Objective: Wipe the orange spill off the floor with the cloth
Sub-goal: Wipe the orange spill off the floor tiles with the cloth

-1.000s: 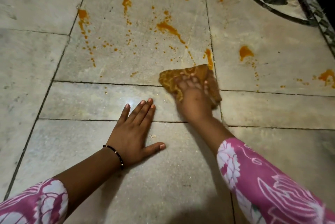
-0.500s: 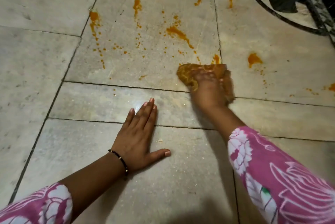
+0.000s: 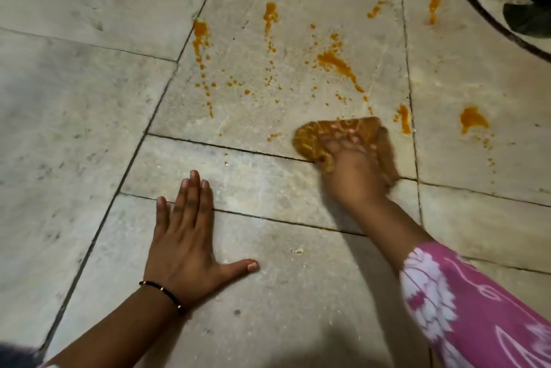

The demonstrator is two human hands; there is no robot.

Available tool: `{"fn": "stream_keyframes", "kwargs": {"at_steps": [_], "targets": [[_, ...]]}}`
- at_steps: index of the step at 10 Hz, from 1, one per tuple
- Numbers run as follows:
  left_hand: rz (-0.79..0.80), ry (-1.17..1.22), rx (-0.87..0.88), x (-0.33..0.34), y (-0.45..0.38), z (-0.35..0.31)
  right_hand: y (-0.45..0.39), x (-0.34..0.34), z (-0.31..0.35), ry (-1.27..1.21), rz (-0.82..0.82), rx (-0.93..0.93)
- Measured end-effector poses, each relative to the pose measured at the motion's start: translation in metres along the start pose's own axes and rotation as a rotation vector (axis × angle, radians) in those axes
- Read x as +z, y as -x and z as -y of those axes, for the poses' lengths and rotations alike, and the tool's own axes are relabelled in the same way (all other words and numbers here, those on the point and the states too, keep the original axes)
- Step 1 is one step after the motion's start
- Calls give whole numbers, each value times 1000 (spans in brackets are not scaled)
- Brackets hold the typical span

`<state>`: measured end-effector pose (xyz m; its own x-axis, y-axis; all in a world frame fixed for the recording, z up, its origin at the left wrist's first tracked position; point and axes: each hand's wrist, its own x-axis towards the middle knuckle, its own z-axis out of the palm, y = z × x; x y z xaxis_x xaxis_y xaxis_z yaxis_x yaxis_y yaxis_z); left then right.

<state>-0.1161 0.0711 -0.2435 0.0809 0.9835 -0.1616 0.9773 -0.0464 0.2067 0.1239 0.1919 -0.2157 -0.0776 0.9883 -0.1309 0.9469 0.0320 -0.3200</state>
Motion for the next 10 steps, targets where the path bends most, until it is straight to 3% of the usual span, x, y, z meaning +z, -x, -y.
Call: {"fn": "stream_keyframes", "kwargs": {"at_steps": [2,3,4,5,6,7,8,9,10], "targets": [[-45,69,-75,0,1,2,15,39,83,23,132,-434],[-41,85,-72,0,1,2,34,26,45,45,98,-510],[-34,82,-36,-1,1,3,10,6,21,72,78,-298],[-16,70,-26,-4,0,3,-31,13,52,52,103,-191],[-20,66,-35,-5,0,2,-45,34,99,13,130,-320],[-26,68,-38,-3,0,1,-14,44,101,21,136,-485],[-34,73,-38,-3,1,2,44,39,50,-22,107,-548],[-30,68,-25,-2,1,2,90,21,-22,-65,68,-408],[-25,45,-8,-2,0,2,72,3,-61,-114,-26,-150]]}}
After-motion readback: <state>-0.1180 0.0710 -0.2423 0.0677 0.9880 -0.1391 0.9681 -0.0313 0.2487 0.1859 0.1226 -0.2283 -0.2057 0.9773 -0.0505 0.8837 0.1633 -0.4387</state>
